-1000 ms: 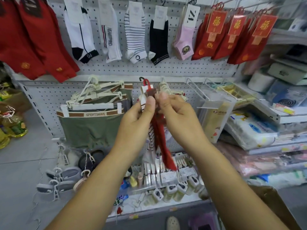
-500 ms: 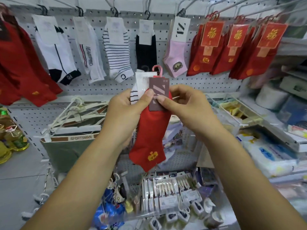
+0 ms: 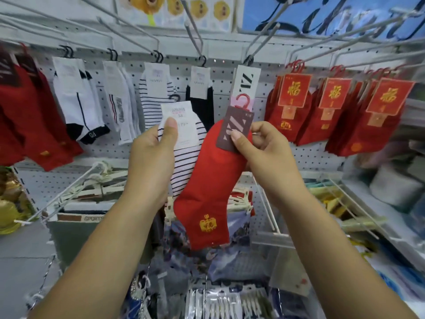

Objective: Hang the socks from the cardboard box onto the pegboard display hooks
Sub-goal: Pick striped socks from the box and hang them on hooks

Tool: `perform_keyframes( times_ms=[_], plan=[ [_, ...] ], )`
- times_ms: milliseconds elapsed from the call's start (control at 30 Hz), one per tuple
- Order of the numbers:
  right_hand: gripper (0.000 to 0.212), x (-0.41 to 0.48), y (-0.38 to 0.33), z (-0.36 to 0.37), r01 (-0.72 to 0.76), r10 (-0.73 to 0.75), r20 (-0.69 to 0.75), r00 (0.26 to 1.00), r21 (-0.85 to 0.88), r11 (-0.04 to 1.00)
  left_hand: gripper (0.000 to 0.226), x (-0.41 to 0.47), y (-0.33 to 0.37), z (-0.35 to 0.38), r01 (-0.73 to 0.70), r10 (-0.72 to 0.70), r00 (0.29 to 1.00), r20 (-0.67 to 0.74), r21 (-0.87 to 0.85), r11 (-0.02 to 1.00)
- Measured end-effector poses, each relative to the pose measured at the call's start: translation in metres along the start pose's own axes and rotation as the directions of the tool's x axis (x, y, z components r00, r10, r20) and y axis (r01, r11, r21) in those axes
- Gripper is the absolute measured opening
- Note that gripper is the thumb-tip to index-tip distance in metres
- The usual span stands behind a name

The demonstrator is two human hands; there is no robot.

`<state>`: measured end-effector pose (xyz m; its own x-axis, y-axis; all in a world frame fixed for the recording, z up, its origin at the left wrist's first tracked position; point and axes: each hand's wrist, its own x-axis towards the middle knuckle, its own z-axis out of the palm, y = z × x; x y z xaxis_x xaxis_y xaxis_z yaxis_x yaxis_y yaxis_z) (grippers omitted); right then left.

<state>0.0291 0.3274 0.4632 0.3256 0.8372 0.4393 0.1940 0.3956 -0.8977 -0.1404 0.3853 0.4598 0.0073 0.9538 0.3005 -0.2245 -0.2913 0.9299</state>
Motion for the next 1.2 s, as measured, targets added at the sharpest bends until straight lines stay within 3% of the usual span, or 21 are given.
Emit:
perform_keyframes(
  times_ms=[233,367,567,767,900,1100,1200],
  plan=[
    [0.014,0.026,-0.011,0.032,-0.022,0.007,0.152,0.988,0.098,0.995,0.028,0.010,0.008,-0.037,0.009,-0.042,0.958,-0.284,-0.115,0.993],
    [0.012,0.036,-0.017,0.089,-0.008,-0.025,0.292,0.956,0.112,0.994,0.025,0.000,0.021,-0.095,-0.014,-0.049,0.878,-0.475,-0.129,0.992],
    [0.009,0.037,-0.022,0.206,-0.032,-0.029,0.517,0.856,0.109,0.993,0.021,-0.009,0.039,-0.190,-0.050,0.012,0.762,-0.648,-0.040,0.998],
    [0.014,0.035,-0.021,0.335,-0.030,-0.031,0.611,0.791,0.090,0.996,0.021,0.011,0.053,-0.296,-0.056,0.052,0.724,-0.688,0.016,0.998],
    [0.014,0.043,-0.016,0.415,0.007,-0.030,0.563,0.826,0.042,0.999,0.023,0.038,0.063,-0.359,-0.024,0.079,0.774,-0.629,0.095,0.995],
    [0.010,0.043,-0.004,0.498,-0.068,0.035,0.542,0.839,0.041,0.997,0.023,0.080,0.064,-0.440,-0.023,0.139,0.756,-0.639,0.187,0.982],
    [0.007,0.058,-0.003,0.512,-0.041,0.064,0.502,0.863,-0.057,0.998,0.022,0.106,0.067,-0.472,-0.014,0.133,0.762,-0.634,0.190,0.982]
  ],
)
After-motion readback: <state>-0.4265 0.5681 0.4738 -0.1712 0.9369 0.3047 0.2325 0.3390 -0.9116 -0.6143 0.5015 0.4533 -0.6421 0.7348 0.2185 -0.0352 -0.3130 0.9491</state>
